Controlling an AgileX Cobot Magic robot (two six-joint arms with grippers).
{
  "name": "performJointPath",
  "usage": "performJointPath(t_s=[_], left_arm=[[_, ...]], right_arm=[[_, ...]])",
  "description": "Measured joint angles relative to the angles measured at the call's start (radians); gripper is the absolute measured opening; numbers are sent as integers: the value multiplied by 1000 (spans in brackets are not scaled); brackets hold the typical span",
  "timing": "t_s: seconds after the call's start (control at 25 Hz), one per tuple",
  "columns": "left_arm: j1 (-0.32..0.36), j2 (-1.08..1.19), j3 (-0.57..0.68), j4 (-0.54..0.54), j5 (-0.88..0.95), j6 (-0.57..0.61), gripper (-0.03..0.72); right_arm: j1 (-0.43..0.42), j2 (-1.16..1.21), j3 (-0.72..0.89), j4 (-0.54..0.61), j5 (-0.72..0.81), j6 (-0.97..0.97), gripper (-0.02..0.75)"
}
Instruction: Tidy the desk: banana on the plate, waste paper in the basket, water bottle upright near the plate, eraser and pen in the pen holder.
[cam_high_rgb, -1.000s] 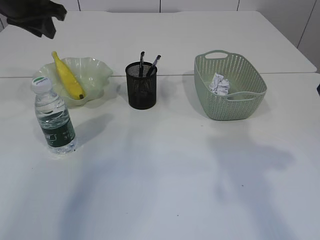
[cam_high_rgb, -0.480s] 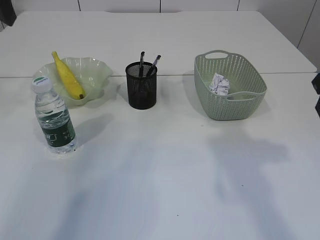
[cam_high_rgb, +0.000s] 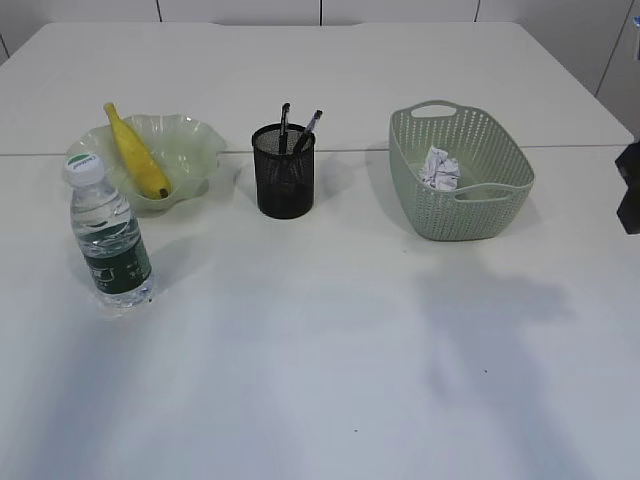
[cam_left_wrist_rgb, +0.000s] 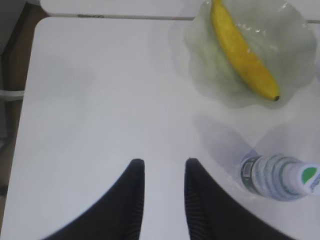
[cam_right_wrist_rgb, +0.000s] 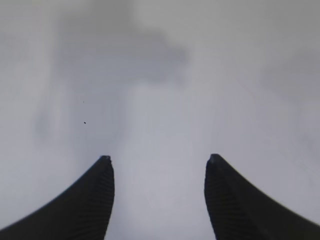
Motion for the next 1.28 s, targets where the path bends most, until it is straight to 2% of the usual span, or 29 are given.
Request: performJointPath(t_s=[0.28, 0.48, 0.72, 0.96, 1.28], left_arm=[[27, -271, 356, 67, -118, -50, 192], [27, -459, 489, 83, -126, -74, 192], [27, -609, 542, 81, -107, -82, 192], [24, -695, 546, 19, -44, -94, 192], [16, -874, 546, 8, 23, -105, 216]], right_arm=[[0, 0, 0, 37, -5, -9, 428], [0, -14, 0, 65, -8, -9, 428], [0, -105, 4, 6, 0, -9, 428], [0, -210, 4, 4, 43, 57, 428], [0, -453, 4, -13, 117, 100, 428]])
